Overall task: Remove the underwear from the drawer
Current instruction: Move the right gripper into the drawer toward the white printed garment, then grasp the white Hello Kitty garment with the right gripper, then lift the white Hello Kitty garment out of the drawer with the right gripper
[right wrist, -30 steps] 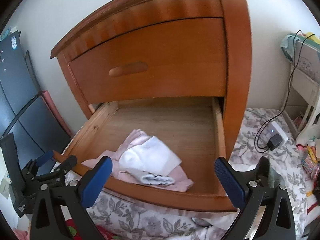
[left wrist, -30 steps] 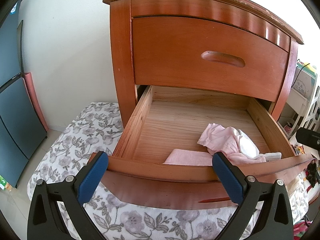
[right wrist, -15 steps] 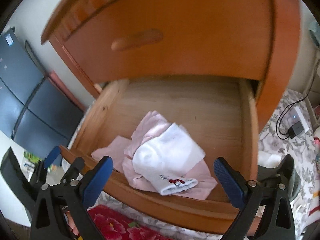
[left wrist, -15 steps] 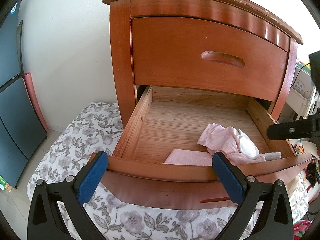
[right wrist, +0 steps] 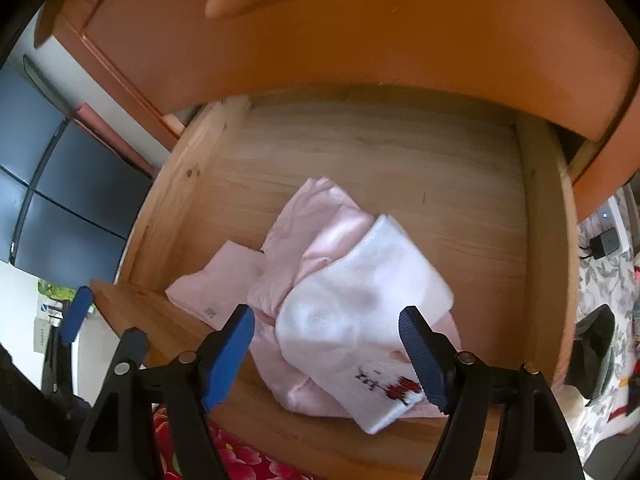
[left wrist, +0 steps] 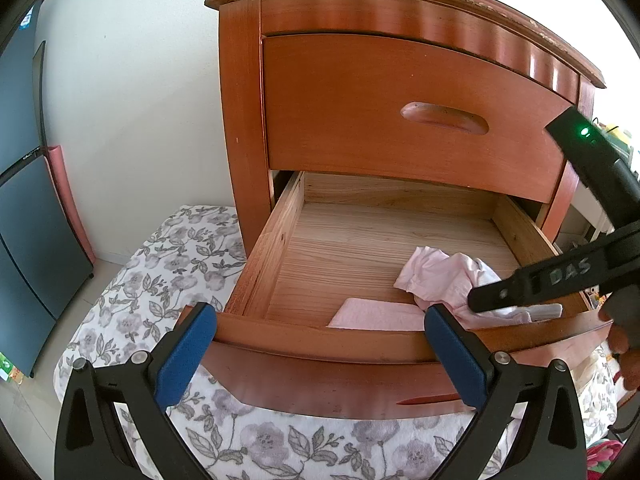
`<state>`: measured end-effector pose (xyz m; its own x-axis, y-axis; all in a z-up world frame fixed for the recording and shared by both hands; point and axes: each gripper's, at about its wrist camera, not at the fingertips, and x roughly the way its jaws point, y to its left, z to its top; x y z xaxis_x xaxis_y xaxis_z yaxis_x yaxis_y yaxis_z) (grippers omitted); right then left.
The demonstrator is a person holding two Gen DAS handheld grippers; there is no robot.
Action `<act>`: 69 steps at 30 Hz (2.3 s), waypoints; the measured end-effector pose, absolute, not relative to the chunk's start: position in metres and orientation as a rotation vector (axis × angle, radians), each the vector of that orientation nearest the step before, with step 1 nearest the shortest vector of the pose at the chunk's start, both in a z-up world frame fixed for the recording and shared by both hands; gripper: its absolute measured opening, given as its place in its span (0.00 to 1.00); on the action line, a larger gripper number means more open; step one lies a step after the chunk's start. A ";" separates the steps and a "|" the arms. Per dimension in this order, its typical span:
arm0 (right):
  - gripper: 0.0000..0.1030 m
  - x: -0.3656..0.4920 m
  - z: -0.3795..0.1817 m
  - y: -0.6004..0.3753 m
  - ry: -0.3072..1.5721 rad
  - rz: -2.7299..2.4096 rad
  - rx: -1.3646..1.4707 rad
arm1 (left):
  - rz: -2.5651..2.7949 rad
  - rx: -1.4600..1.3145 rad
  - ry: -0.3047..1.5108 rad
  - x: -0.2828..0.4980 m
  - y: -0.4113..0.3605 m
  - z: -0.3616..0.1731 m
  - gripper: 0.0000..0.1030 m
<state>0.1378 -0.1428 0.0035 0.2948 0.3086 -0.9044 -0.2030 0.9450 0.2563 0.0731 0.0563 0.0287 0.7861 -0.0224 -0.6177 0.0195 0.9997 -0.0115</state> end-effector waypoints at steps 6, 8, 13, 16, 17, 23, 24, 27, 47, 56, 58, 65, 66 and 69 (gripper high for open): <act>0.51 0.144 -0.008 -0.136 1.256 0.317 0.104 | -0.022 -0.005 0.666 0.073 0.056 0.029 1.00; 0.43 0.143 -0.007 -0.139 1.250 0.315 0.122 | -0.022 -0.005 0.666 0.073 0.056 0.029 1.00; 0.32 0.142 -0.001 -0.145 1.238 0.304 0.138 | -0.022 -0.005 0.666 0.073 0.056 0.029 1.00; 0.32 0.138 0.003 -0.156 1.231 0.308 0.171 | -0.021 -0.005 0.666 0.073 0.056 0.029 1.00; 0.32 0.137 0.004 -0.159 1.228 0.306 0.173 | -0.021 -0.005 0.666 0.073 0.056 0.029 1.00; 0.32 0.135 0.013 -0.169 1.217 0.283 0.175 | -0.021 -0.005 0.665 0.073 0.056 0.029 1.00; 0.32 0.135 0.013 -0.170 1.218 0.281 0.174 | -0.021 -0.005 0.665 0.073 0.056 0.029 1.00; 0.32 0.136 0.014 -0.170 1.222 0.273 0.157 | -0.021 -0.005 0.665 0.073 0.056 0.029 1.00; 0.27 0.133 0.011 -0.152 1.233 0.255 0.024 | -0.021 -0.005 0.665 0.073 0.056 0.029 1.00; 0.07 0.137 0.005 -0.150 1.229 0.262 0.032 | -0.021 -0.005 0.665 0.073 0.056 0.028 1.00; 0.06 0.136 0.010 -0.155 1.214 0.262 0.045 | -0.021 -0.005 0.665 0.072 0.056 0.028 1.00; 0.04 0.131 0.033 -0.178 1.143 0.214 0.053 | -0.021 -0.005 0.664 0.073 0.056 0.028 1.00; 0.04 0.131 0.037 -0.180 1.136 0.206 0.052 | -0.021 -0.005 0.665 0.072 0.056 0.028 1.00; 0.04 0.129 0.046 -0.187 1.115 0.184 0.047 | -0.021 -0.005 0.664 0.073 0.056 0.028 1.00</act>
